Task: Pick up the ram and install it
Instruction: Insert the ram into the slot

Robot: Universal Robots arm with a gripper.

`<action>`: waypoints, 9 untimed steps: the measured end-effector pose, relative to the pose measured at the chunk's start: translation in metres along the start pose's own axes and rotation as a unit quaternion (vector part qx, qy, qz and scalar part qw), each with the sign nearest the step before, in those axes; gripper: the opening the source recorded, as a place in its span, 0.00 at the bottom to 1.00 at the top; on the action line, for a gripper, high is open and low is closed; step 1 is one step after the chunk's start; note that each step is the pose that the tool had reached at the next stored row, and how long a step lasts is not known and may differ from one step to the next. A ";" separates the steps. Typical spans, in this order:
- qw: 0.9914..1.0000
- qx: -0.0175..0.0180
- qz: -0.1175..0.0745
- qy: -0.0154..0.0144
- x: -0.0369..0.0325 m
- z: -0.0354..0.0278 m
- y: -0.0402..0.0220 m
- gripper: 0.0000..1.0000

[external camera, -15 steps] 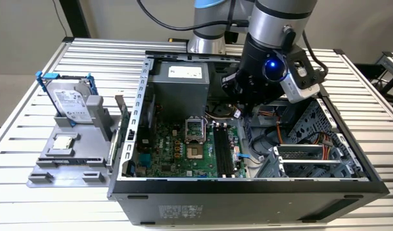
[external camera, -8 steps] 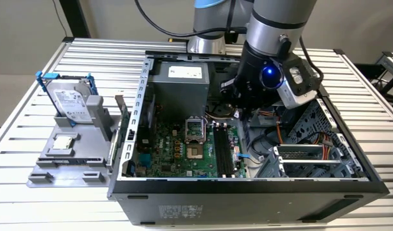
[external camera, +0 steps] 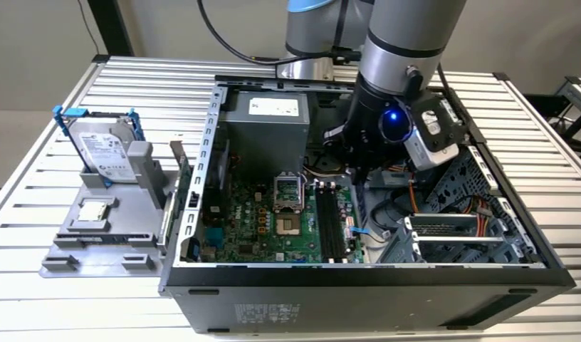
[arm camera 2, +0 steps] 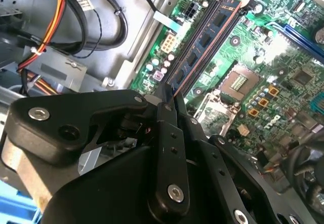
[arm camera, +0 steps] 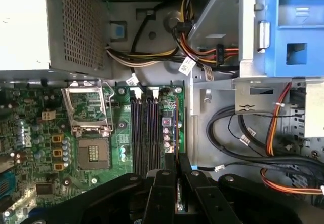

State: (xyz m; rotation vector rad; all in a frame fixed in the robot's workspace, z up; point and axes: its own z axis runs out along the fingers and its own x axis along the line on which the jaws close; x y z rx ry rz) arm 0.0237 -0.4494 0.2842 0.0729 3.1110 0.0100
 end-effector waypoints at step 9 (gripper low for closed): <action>1.000 0.002 0.000 0.000 0.0005 0.0151 -0.0001 0.00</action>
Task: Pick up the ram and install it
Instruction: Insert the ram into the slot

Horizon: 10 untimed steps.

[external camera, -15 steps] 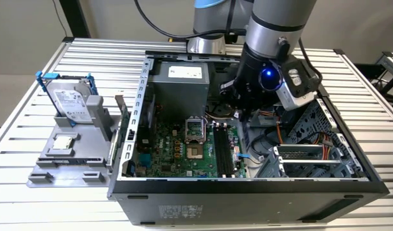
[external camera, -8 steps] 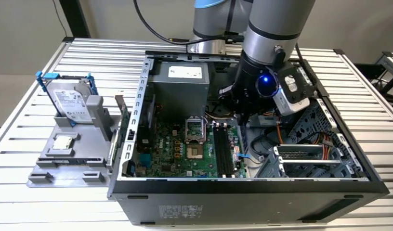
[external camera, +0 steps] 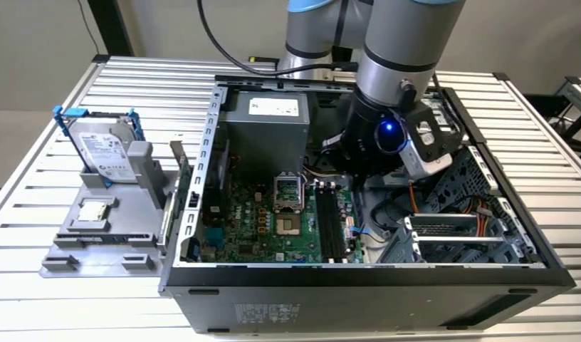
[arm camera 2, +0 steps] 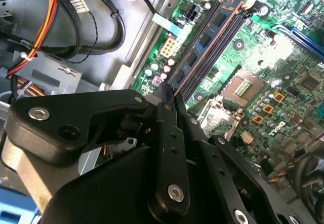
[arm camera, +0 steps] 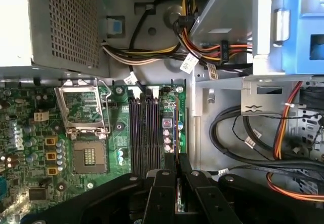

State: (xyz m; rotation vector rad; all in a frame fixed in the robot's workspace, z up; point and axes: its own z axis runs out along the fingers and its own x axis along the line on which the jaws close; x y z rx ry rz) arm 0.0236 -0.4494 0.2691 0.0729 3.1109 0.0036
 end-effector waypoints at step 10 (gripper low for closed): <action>1.000 0.000 0.000 0.000 0.0021 0.0172 -0.0006 0.00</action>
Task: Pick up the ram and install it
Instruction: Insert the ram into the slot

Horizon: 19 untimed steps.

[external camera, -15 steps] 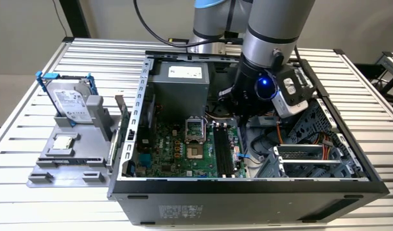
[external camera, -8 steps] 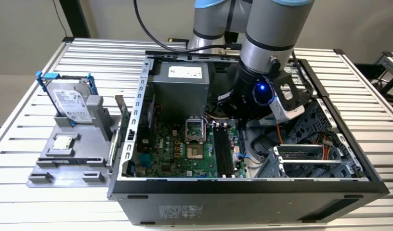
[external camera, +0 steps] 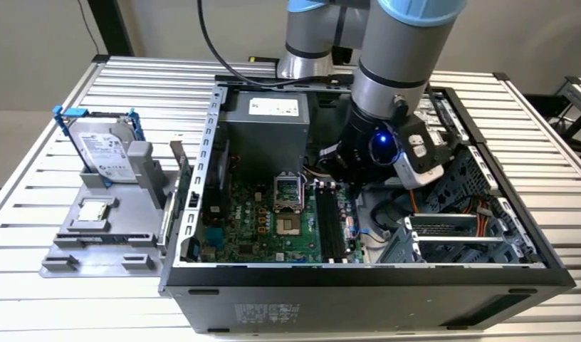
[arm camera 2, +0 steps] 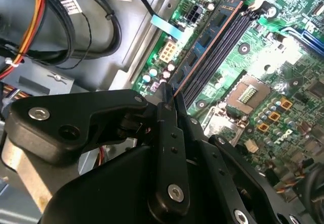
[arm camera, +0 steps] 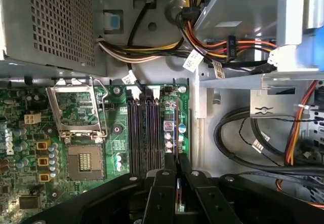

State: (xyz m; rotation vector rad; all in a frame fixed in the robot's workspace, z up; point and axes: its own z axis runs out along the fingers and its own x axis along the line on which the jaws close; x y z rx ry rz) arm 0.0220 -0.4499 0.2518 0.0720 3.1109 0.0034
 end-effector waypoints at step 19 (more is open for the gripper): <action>1.000 0.001 -0.009 0.000 0.0037 0.0137 -0.0031 0.00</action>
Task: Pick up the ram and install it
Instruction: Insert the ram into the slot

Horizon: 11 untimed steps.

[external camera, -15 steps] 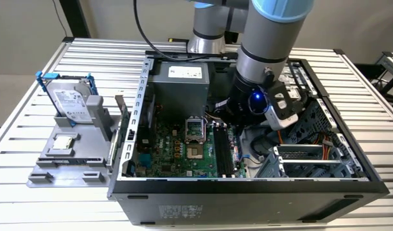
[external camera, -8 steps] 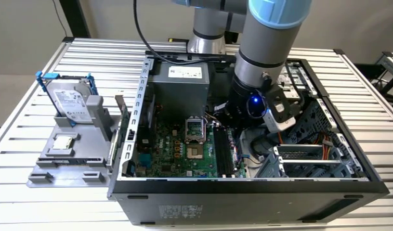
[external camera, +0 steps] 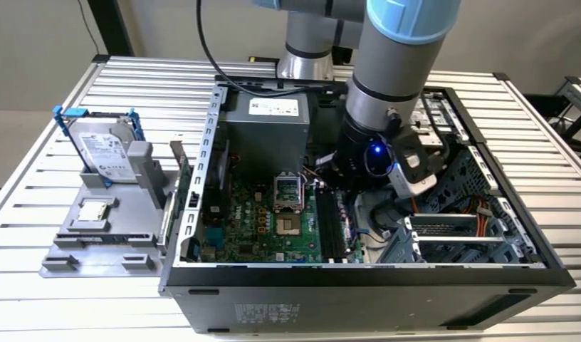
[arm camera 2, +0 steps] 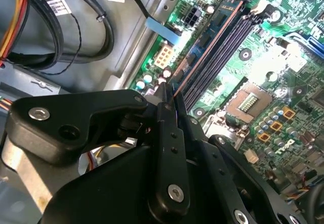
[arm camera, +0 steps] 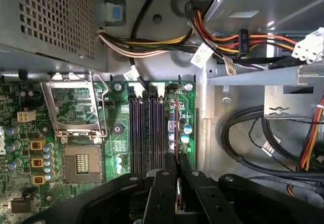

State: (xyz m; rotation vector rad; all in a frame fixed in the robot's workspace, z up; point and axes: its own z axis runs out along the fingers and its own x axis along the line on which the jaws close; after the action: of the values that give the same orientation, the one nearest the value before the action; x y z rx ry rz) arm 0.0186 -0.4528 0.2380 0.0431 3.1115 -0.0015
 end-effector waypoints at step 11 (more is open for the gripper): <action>1.000 0.000 -0.007 0.000 0.0068 0.0084 -0.0044 0.00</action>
State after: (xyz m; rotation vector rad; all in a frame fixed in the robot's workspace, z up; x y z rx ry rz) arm 0.0119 -0.4570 0.2294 0.0222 3.1117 -0.0013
